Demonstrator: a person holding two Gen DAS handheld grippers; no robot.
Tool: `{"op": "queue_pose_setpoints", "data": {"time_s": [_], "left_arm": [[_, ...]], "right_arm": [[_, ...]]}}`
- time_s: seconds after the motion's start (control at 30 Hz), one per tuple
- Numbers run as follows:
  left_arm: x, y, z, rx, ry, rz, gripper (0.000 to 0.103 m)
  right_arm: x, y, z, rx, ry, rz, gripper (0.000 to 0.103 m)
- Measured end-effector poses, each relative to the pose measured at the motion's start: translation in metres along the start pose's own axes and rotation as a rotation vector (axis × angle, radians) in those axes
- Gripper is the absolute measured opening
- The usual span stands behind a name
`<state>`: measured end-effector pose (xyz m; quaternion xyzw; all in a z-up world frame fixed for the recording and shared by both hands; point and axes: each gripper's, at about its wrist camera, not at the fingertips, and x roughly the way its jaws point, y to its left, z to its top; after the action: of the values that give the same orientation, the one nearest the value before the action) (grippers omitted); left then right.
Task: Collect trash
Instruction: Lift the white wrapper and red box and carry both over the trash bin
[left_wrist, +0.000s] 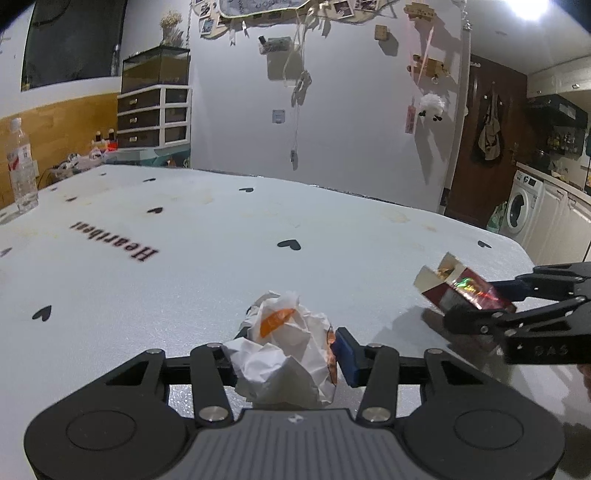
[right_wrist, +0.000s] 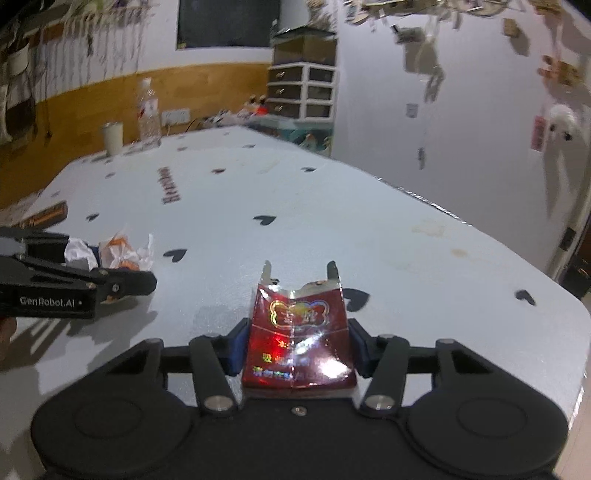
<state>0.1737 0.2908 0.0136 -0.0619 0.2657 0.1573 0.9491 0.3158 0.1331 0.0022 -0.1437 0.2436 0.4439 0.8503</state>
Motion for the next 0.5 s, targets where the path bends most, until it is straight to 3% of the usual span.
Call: {"op": "queue_pose_setpoints", "data": {"time_s": [0.5], "left_arm": [[-0.029, -0.056, -0.006, 0.032, -0.066, -0.055, 0.048]], "right_arm": [[-0.069, -0.026, -0.029, 0.108, -0.100, -0.084, 0.055]]}}
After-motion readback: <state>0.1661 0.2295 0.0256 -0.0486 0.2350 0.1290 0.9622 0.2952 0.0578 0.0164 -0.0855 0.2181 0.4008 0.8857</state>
